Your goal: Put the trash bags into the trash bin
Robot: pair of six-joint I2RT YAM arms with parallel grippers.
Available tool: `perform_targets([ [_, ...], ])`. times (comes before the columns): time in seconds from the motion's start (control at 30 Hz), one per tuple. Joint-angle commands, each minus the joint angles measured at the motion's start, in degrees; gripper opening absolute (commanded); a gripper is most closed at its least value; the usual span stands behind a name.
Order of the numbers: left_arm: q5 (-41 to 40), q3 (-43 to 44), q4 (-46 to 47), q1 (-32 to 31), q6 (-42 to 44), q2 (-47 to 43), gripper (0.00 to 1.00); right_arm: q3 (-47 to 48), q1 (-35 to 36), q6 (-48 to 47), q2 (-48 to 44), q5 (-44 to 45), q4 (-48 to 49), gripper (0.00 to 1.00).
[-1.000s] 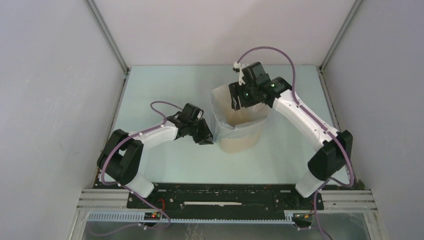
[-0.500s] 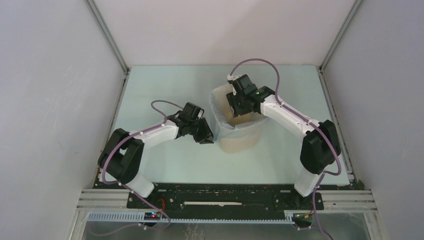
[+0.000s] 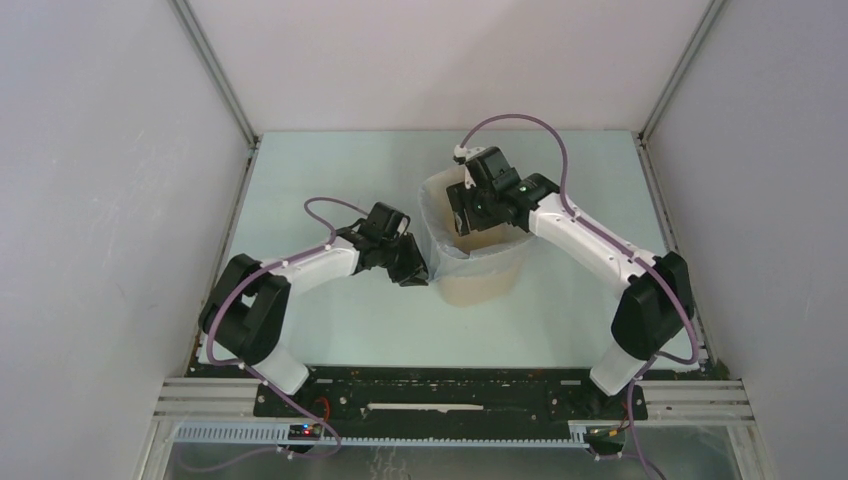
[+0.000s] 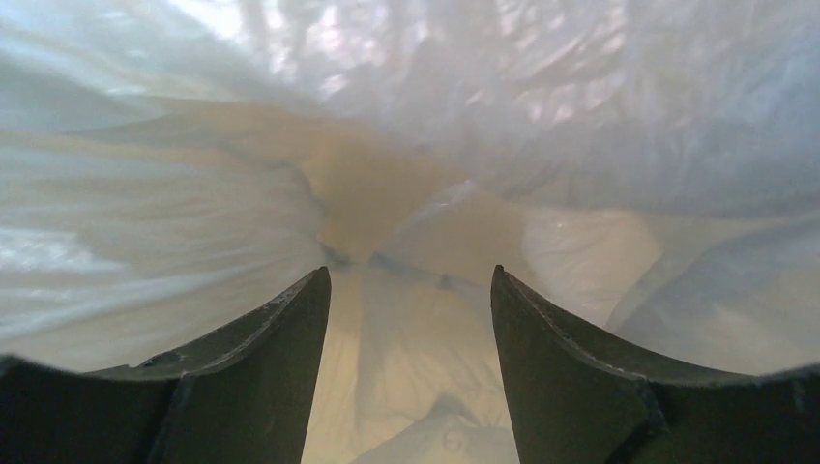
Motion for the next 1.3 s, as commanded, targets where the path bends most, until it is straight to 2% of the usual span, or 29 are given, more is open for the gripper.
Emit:
perform_targets([
  [0.0,-0.04,2.74,-0.17,-0.44,1.57,0.39,0.29,-1.34,1.36,4.66,-1.81,-5.55,2.11,0.71],
  [0.2,-0.09,3.55,-0.17,-0.45,1.35,0.34,0.29,0.02,4.98,5.8,-0.49,-7.49,3.24,0.76],
  [0.37,-0.61,4.24,-0.66,-0.43,1.8,0.18,0.3,0.35,1.14,5.03,-2.11,-6.83,1.27,0.78],
  [0.47,-1.73,4.04,-1.39,-0.42,2.59,-1.11,0.37,-0.22,-2.2,4.06,-4.35,-7.2,0.61,0.79],
  [0.6,-2.89,3.14,-2.25,-0.38,3.09,-3.08,0.52,0.35,-4.46,3.73,-5.47,-7.4,-1.11,0.79],
  [0.7,-4.36,2.49,-3.51,-0.43,3.41,-5.52,0.58,0.36,-4.98,2.99,-5.69,-6.38,-1.78,0.8],
  [0.83,-8.61,0.57,-5.85,-0.52,4.24,-13.38,0.64,2.47,-3.82,0.3,-6.03,-1.58,-4.68,0.8],
  [1.03,-15.43,-0.43,-14.28,-0.42,5.04,-30.05,0.74,11.5,-1.56,0.39,-8.04,-2.75,-10.66,0.84],
  [1.2,-21.75,6.28,-20.47,-0.29,6.26,-43.09,0.89,18.22,-1.07,0.59,-13.38,-4.06,-16.06,0.89],
  [1.27,-24.51,12.14,-22.63,-0.16,8.05,-46.1,0.95,20.0,-1.32,0.57,-16.77,-4.07,-18.14,0.97],
])
